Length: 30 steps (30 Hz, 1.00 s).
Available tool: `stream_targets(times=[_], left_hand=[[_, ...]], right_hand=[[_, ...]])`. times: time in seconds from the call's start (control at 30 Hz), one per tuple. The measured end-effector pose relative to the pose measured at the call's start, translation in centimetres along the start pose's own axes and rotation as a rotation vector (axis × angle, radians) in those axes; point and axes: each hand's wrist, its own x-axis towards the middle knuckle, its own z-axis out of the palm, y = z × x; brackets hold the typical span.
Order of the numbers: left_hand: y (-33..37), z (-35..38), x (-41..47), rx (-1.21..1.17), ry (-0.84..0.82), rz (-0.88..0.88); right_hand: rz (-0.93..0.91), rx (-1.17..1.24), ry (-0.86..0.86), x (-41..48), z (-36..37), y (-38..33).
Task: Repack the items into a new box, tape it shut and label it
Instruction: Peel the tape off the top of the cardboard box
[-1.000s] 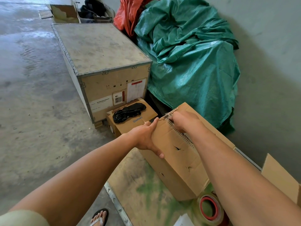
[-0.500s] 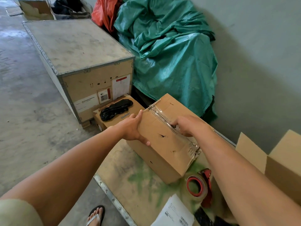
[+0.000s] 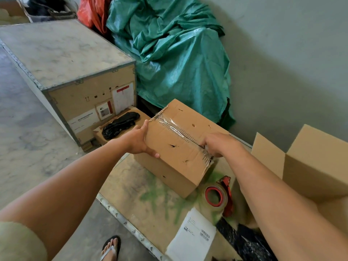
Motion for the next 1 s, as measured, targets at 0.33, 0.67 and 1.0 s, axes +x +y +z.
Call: stream_targets(times=[0.33,0.67,1.0], left_hand=[[0.5,-0.4,0.1,0.07,-0.024,-0.035],[3.7,-0.2,-0.7,0.334,-0.071,-0.008],[7.0,3.5,-1.8,0.526,-0.119,0.147]], right_hand=[[0.048,0.046,0.073,-3.5,1.1,2.4],[0.096,0.243,0.088,-6.0,0.5,3.4],[0.283,0.537,0.107,-6.2,2.0,3.3]])
